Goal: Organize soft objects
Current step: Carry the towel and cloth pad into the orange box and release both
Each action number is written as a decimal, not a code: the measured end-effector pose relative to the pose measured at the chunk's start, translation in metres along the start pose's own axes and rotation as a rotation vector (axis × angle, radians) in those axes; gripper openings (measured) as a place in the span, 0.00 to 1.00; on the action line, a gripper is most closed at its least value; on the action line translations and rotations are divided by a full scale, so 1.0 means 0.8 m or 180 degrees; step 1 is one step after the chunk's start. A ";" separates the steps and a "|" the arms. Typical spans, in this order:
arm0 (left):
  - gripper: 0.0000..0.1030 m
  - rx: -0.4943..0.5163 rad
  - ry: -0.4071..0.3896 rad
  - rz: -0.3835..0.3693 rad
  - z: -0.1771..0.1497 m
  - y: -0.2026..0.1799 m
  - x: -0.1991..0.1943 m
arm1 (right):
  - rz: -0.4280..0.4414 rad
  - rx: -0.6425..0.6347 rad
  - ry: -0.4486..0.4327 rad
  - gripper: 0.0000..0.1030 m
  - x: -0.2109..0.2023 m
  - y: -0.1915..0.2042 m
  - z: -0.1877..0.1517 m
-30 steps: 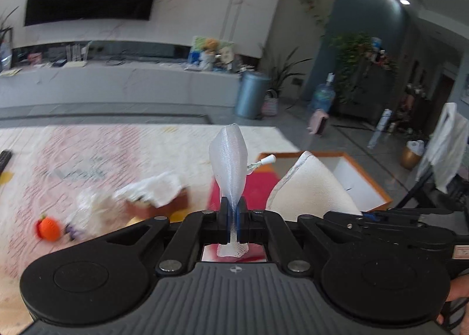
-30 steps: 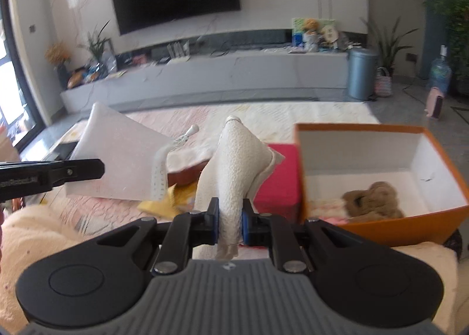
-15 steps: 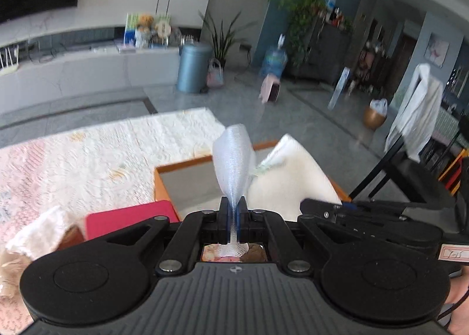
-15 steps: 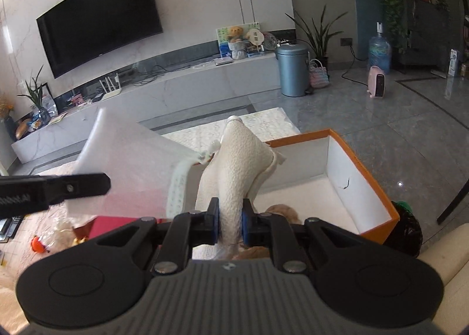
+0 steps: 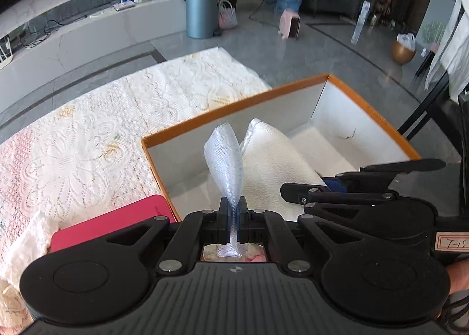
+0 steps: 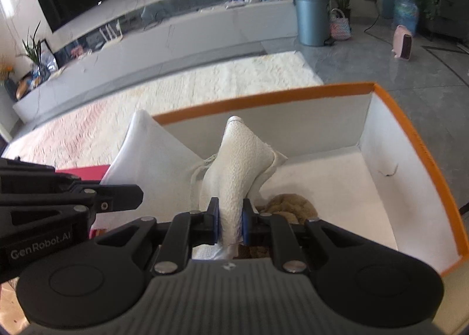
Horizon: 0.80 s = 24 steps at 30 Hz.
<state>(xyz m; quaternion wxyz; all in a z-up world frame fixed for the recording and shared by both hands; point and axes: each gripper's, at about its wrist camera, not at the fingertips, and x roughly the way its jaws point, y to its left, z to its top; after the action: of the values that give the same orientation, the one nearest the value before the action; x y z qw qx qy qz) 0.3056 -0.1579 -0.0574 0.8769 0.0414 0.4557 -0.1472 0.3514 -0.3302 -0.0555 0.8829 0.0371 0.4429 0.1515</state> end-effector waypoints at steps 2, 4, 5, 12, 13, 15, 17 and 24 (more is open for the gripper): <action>0.03 0.0075 0.0035 0.0023 0.001 -0.003 0.008 | -0.0001 -0.0056 0.0055 0.13 0.009 -0.002 0.002; 0.03 0.0149 0.0068 0.0067 0.004 -0.007 0.014 | -0.0008 -0.0106 0.0102 0.13 0.014 -0.002 0.004; 0.03 0.0167 0.0092 0.0075 0.004 -0.008 0.016 | -0.0011 -0.0131 0.0123 0.13 0.019 -0.002 0.005; 0.05 0.0253 0.0202 0.0119 0.010 -0.011 0.029 | -0.0050 -0.0317 0.0222 0.16 0.035 0.004 0.003; 0.06 0.0253 0.0210 0.0126 0.011 -0.011 0.030 | -0.0053 -0.0332 0.0230 0.16 0.035 0.005 0.003; 0.09 0.0266 0.0227 0.0140 0.012 -0.012 0.031 | -0.0056 -0.0348 0.0252 0.18 0.036 0.004 0.001; 0.15 0.0272 0.0235 0.0153 0.011 -0.012 0.032 | -0.0075 -0.0391 0.0265 0.20 0.036 0.004 0.002; 0.35 0.0183 0.0085 0.0247 0.012 -0.005 0.015 | -0.0140 -0.0557 0.0201 0.38 0.019 0.007 0.005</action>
<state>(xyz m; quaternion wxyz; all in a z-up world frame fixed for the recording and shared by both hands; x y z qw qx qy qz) 0.3188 -0.1661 -0.0615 0.8742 0.0863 0.4610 -0.1255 0.3622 -0.3197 -0.0636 0.8715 -0.0547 0.4562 0.1713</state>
